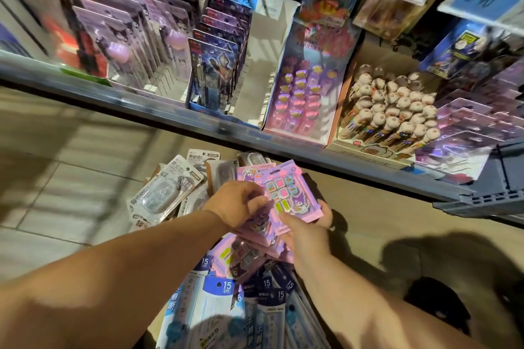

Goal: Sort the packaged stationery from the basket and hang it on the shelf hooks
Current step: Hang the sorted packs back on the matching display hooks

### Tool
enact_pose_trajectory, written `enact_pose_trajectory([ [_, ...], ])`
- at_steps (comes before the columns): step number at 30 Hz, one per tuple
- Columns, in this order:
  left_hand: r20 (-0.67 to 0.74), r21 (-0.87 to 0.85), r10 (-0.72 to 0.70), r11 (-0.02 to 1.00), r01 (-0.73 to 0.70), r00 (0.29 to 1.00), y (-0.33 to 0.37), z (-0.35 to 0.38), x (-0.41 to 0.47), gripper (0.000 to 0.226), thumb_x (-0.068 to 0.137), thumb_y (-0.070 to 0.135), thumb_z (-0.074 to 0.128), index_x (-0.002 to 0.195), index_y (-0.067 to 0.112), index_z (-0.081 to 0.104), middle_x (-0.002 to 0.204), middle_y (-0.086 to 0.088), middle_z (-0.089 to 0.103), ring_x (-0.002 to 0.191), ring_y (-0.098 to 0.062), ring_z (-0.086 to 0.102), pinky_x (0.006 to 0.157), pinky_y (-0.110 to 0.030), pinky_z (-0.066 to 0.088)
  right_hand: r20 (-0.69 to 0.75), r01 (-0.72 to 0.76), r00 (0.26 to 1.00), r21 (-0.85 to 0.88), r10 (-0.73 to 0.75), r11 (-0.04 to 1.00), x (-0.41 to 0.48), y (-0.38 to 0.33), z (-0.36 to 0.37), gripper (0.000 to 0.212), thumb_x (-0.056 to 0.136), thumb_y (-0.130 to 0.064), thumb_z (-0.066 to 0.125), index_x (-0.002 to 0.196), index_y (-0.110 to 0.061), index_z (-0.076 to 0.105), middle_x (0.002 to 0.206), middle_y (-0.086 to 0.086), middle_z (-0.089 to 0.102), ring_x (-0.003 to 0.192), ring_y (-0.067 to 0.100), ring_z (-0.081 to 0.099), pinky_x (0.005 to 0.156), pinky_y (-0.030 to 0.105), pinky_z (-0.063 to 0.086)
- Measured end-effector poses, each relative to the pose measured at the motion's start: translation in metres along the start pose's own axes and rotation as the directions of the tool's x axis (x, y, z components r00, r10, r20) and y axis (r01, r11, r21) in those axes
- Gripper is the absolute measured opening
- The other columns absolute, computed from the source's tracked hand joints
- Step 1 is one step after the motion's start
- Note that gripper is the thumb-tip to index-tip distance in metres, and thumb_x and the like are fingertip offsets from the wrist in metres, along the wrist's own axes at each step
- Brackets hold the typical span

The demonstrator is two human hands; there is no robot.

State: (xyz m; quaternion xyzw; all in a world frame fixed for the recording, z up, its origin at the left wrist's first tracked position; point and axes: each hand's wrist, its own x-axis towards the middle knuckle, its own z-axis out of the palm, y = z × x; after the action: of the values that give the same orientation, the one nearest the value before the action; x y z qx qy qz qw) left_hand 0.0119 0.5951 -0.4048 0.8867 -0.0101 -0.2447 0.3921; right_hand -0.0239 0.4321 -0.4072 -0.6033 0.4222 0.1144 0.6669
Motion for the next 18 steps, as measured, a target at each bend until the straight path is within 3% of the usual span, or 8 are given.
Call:
enact_pose_trajectory([
  [4,-0.064,0.030,-0.088,0.996,0.090,0.994,-0.003,0.006,0.001,0.041,0.092,0.047,0.059,0.115,0.014,0.063,0.116,-0.004,0.056,0.107,-0.020,0.052,0.089,-0.026,0.039,0.049,0.036,0.998,-0.067,-0.033,0.997,-0.002,0.011,0.012,0.053,0.082,-0.007,0.074,0.120,-0.030,0.045,0.103,0.006,0.066,0.092,0.026,0.067,0.060,0.028,0.053],
  [7,-0.106,0.013,-0.177,0.984,0.179,0.979,-0.007,0.009,0.004,0.045,0.089,0.047,0.063,0.117,0.012,0.056,0.122,-0.006,0.050,0.109,-0.022,0.051,0.095,-0.029,0.039,0.091,0.073,0.994,-0.243,-0.052,0.967,-0.003,0.013,0.014,0.035,0.084,-0.020,0.072,0.116,-0.020,0.058,0.102,0.008,0.069,0.088,0.023,0.063,0.067,0.030,0.049],
  [9,-0.116,-0.007,-0.213,0.977,0.213,0.970,-0.007,0.007,0.007,0.046,0.087,0.046,0.066,0.115,0.011,0.056,0.121,-0.007,0.050,0.107,-0.022,0.052,0.095,-0.030,0.041,0.121,0.078,0.992,-0.385,-0.034,0.920,-0.004,0.009,0.010,0.023,0.085,-0.028,0.071,0.103,-0.021,0.057,0.093,-0.002,0.064,0.090,0.021,0.059,0.073,0.029,0.045],
  [12,-0.113,-0.034,-0.263,0.965,0.261,0.958,-0.006,0.004,0.012,0.047,0.083,0.046,0.070,0.114,0.014,0.056,0.120,-0.005,0.049,0.106,-0.021,0.053,0.097,-0.032,0.044,0.032,0.126,0.991,-0.569,-0.132,0.813,0.003,0.000,0.005,0.033,0.083,-0.042,0.069,0.099,-0.021,0.049,0.087,-0.009,0.045,0.094,0.021,0.052,0.074,0.027,0.035],
  [14,-0.107,-0.080,-0.298,0.954,0.290,0.949,-0.005,0.003,0.013,0.051,0.082,0.045,0.073,0.117,0.014,0.054,0.121,-0.004,0.050,0.107,-0.021,0.054,0.097,-0.034,0.046,-0.028,0.121,0.985,-0.587,-0.170,0.800,0.009,-0.006,0.005,0.049,0.080,-0.048,0.071,0.110,-0.019,0.047,0.100,-0.002,0.047,0.098,0.022,0.051,0.075,0.028,0.037],
  [18,-0.093,-0.196,-0.367,0.918,0.344,0.926,-0.004,0.005,0.011,0.058,0.079,0.040,0.077,0.121,0.014,0.046,0.109,0.000,0.059,0.103,-0.023,0.060,0.091,-0.036,0.050,-0.028,0.042,0.996,-0.678,-0.083,0.734,0.025,-0.011,0.013,0.079,0.074,-0.061,0.070,0.133,-0.017,0.042,0.129,0.010,0.046,0.115,0.031,0.051,0.094,0.041,0.047],
])
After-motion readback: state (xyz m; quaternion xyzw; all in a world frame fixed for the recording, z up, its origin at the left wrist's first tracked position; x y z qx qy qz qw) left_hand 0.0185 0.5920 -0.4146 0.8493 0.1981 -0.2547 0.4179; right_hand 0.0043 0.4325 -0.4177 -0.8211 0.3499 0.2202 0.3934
